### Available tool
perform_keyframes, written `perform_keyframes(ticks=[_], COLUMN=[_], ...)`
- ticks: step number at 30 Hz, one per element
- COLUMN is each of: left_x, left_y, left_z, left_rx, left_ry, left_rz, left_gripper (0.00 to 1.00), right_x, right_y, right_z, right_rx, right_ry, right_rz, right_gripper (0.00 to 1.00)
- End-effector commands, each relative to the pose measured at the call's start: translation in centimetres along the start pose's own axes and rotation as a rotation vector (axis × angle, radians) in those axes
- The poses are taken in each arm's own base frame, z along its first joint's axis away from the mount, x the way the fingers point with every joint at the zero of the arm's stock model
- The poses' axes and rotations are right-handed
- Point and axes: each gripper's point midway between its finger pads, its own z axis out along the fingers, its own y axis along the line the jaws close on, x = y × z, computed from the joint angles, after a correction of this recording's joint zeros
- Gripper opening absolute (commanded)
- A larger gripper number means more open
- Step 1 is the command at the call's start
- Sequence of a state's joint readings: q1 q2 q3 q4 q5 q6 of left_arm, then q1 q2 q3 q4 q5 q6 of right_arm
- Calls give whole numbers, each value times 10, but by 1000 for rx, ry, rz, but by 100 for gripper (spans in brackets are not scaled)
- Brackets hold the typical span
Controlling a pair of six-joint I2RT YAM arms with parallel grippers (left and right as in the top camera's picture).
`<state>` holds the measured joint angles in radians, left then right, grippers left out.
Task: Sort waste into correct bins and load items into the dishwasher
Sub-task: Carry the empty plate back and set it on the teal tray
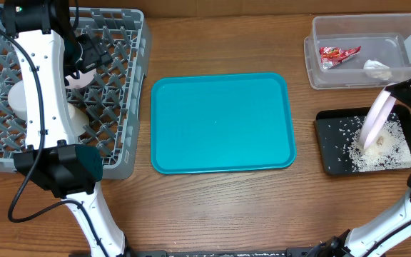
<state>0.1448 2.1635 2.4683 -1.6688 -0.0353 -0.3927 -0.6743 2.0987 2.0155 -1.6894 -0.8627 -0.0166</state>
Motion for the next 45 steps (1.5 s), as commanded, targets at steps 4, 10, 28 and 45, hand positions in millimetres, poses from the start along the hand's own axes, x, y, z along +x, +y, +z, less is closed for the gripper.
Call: perform_keyframes(ticks=[4,10,28,45], left_x=[-2,-2,-2,-2], left_y=[2,2,1,2], left_z=[-14,-14,-14,-14], left_rx=[2,2,3,2], left_ry=[-41,-41,-40,-41], left_rz=[7,7,7,7], left_gripper=[100,100,100,100], right_x=[8,12,111,252], right_y=[33,46,130,161], right_z=[-11,-10,112,309], right_rx=[-128,-183,-41,476], right_ry=[-28,-12,254,-67], right_rz=[-156,-113,-388,-710], right_gripper=[4,4,4,14])
